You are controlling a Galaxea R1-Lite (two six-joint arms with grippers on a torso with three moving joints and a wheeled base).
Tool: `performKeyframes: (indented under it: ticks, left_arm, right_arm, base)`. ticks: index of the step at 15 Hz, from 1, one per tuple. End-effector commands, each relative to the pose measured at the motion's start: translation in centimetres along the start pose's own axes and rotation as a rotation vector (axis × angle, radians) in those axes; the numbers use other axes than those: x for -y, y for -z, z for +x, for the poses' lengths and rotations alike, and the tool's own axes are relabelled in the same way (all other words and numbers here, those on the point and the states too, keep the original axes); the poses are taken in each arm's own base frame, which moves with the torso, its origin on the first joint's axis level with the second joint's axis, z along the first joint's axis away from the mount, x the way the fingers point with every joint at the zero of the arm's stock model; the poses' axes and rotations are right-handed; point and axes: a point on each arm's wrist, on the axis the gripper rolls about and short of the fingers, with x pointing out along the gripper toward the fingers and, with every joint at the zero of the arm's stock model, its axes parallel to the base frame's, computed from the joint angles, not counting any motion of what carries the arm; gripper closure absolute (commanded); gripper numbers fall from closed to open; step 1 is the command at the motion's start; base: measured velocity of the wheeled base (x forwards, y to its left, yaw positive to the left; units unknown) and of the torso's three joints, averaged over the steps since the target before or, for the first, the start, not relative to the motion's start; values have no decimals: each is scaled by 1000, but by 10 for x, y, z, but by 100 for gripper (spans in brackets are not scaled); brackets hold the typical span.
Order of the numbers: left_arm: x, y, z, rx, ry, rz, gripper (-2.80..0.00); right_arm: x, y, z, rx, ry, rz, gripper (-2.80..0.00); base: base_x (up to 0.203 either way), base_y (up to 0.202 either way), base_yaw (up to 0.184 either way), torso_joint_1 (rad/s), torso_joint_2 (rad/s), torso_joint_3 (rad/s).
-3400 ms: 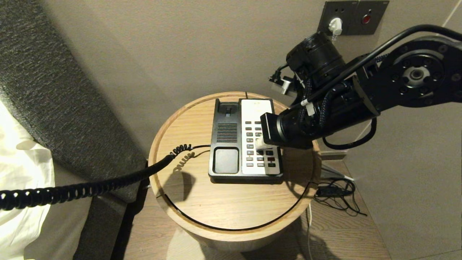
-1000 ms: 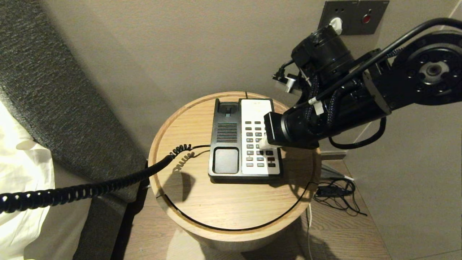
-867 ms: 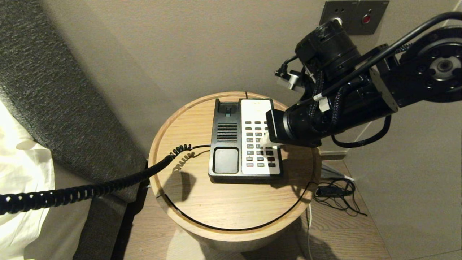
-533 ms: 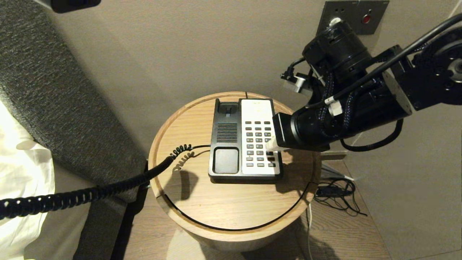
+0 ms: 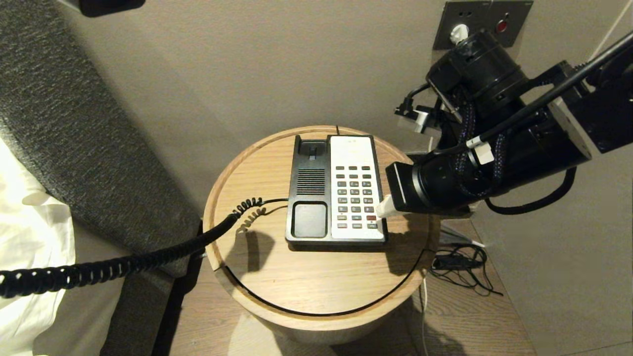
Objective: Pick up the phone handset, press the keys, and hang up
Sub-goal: Dial the number
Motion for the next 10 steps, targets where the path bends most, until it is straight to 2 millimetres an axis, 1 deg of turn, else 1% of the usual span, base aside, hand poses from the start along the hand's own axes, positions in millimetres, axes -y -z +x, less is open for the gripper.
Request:
performKeyframes:
  ticks: [1,10]
  left_arm:
    - [0,0,1,-3,-3,-6,0]
    - [0,0,1,-1,-4,-6,0]
  right_arm:
    - [0,3,4,-22,7,0,0]
    - [-4,4,20,-54,13,-9,0]
  base:
    - [0,0,0,0,0,0]
    - [0,0,0,0,0,0]
